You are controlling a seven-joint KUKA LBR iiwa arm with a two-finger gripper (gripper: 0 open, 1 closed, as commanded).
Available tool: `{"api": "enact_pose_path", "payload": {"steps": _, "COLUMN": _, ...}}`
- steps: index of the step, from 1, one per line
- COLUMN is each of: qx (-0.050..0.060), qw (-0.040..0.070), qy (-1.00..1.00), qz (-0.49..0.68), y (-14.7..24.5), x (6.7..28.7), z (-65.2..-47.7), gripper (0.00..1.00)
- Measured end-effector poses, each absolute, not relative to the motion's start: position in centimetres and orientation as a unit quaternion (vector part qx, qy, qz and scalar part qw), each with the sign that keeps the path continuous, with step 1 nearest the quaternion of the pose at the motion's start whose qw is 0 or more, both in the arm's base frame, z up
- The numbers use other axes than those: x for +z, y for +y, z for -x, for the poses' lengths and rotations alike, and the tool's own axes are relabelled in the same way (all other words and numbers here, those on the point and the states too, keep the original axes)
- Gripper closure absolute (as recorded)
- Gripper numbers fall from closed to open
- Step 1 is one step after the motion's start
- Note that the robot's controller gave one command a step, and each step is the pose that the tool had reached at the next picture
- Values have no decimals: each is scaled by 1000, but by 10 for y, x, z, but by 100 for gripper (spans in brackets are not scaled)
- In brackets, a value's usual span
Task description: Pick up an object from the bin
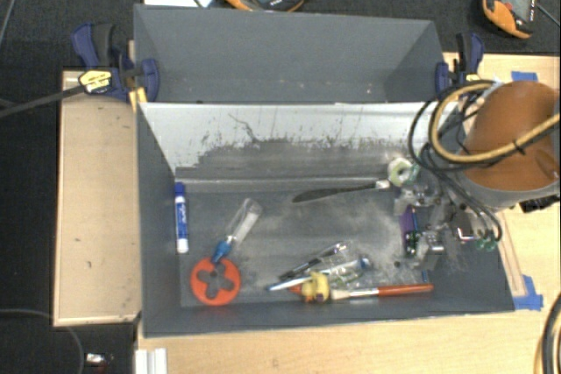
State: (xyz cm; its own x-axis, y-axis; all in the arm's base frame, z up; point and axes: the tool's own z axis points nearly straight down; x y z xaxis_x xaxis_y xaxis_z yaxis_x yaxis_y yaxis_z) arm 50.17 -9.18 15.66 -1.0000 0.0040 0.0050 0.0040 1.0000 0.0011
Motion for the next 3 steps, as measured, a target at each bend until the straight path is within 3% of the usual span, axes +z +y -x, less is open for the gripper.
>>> {"api": "enact_pose_path", "payload": {"steps": 1, "qx": 0, "qw": -1, "qy": -1000, "qz": -1, "y": -91, "x": 161, "z": -504, "gripper": 0}}
{"api": "enact_pose_path", "payload": {"steps": 2, "qx": -1, "qw": -1, "qy": -989, "qz": -150, "y": -10, "x": 74, "z": -486, "gripper": 0}}
{"api": "enact_pose_path", "payload": {"steps": 3, "qx": 1, "qw": -3, "qy": -998, "qz": -62, "y": 7, "x": 101, "z": -509, "gripper": 0}}
